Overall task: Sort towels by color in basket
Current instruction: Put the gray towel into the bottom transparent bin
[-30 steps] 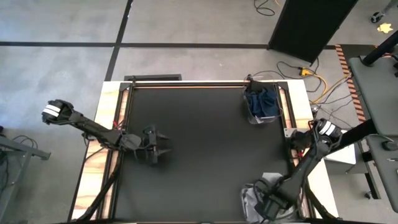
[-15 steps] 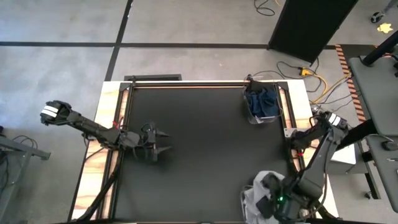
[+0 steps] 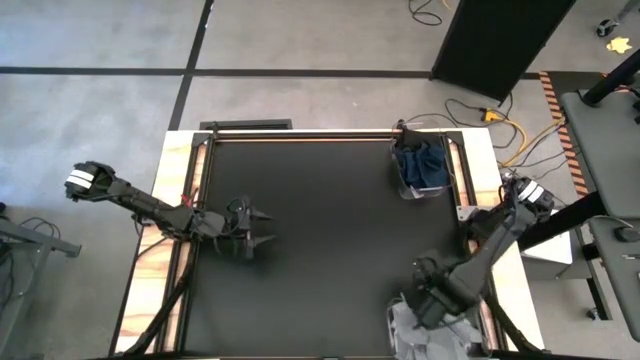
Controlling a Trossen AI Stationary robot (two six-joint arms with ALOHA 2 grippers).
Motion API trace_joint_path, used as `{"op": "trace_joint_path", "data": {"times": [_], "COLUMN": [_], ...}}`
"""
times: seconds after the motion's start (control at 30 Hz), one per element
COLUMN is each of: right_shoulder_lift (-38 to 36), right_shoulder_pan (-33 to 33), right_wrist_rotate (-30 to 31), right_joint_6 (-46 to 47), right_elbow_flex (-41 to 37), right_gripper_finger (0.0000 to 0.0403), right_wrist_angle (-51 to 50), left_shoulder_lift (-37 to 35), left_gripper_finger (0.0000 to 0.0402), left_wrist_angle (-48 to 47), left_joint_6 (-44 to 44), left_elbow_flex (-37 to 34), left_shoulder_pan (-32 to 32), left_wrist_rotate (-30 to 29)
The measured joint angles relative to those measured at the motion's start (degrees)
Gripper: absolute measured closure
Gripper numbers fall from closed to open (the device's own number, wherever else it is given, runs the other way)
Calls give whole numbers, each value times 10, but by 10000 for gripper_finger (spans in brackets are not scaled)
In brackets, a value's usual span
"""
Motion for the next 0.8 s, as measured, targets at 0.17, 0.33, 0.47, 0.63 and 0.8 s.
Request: {"op": "trace_joint_path", "data": {"times": [0.17,0.33,0.47,0.63,0.8], "right_shoulder_lift": [-14,-44,-56,-86,-125], "right_shoulder_pan": [-54,-97,-107,-101,-64], "right_wrist_rotate": [-40,-80,-81,-76,-19], "right_joint_6": [-34,-60,-79,-94,-95], "right_elbow_flex": [-79,-179,-216,-199,-111], "right_gripper_finger": [197,224,296,386,394], "right_wrist_angle": [70,242,279,274,252], "left_shoulder_lift": [0,0,0,0,0], "left_gripper_finger": [159,159,159,159,159], "left_wrist_angle": [0,0,0,0,-6], "left_joint_6": [-2,-4,-4,-11,-15], "left_elbow_flex": [0,0,0,0,0], "left_shoulder_pan": [0,0,0,0,0], "left_wrist_rotate": [0,0,0,0,0]}}
